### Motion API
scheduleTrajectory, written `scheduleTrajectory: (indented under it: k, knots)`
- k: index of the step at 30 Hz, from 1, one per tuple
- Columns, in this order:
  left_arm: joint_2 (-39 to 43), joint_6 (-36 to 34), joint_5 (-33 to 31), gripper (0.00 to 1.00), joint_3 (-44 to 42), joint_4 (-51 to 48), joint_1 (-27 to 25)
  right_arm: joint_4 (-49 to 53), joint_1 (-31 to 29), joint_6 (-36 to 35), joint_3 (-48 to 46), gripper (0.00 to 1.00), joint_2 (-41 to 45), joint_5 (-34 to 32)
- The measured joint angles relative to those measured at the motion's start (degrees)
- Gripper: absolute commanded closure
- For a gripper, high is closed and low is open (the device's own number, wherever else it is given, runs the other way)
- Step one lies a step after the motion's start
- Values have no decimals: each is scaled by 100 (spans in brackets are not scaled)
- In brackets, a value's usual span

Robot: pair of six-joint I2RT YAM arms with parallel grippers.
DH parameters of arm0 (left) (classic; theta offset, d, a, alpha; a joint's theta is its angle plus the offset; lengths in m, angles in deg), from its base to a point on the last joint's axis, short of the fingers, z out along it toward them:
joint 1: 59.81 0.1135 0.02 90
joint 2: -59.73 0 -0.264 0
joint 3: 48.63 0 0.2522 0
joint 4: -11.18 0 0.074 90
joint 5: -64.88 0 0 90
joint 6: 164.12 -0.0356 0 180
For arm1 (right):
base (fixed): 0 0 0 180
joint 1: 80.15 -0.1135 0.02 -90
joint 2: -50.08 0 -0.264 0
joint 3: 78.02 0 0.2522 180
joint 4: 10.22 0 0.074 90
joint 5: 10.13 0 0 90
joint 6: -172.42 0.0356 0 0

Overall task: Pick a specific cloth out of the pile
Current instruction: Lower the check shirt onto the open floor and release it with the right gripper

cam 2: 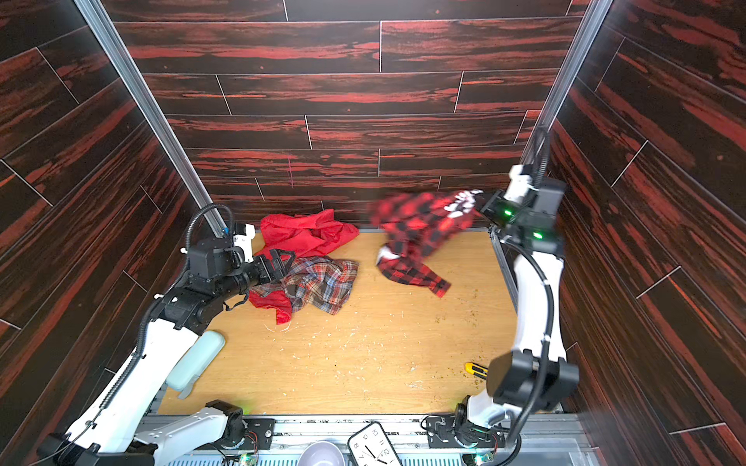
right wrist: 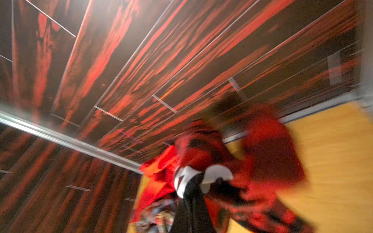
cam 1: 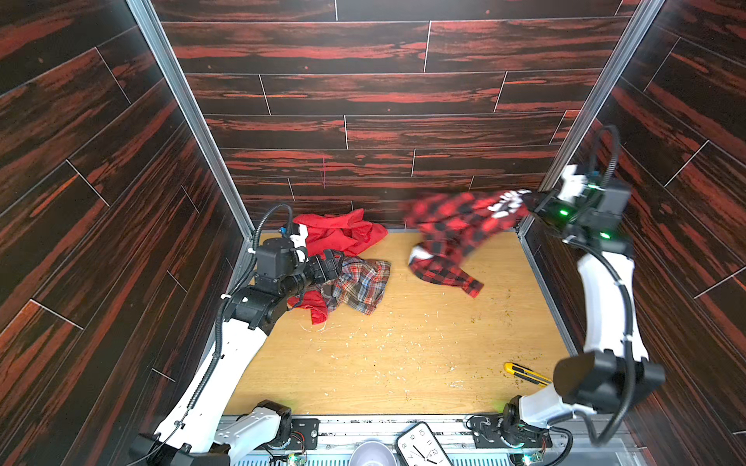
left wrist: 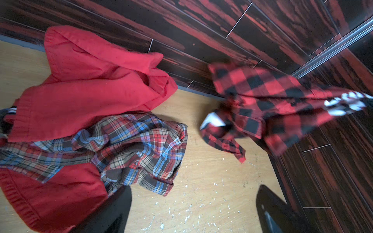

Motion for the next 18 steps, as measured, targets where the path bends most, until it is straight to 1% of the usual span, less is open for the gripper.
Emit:
scheduleTrajectory:
  k: [4, 8, 12, 16, 18]
  knots:
    - [-142, -28, 31, 1, 0, 17, 0, 365, -37, -424, -188, 100, 153, 396]
    - [-238, -33, 76, 1, 0, 24, 0, 636, -197, -697, -616, 100, -44, 636]
    - [-236, -37, 214, 1, 2, 44, 0, 828, -649, -957, -765, 100, -514, 651]
    - [-240, -39, 610, 1, 2, 146, -26, 796, -1108, -1038, -778, 100, -844, 754]
    - [-262, -66, 800, 1, 2, 181, -72, 616, -1204, -1012, -874, 100, -870, 769]
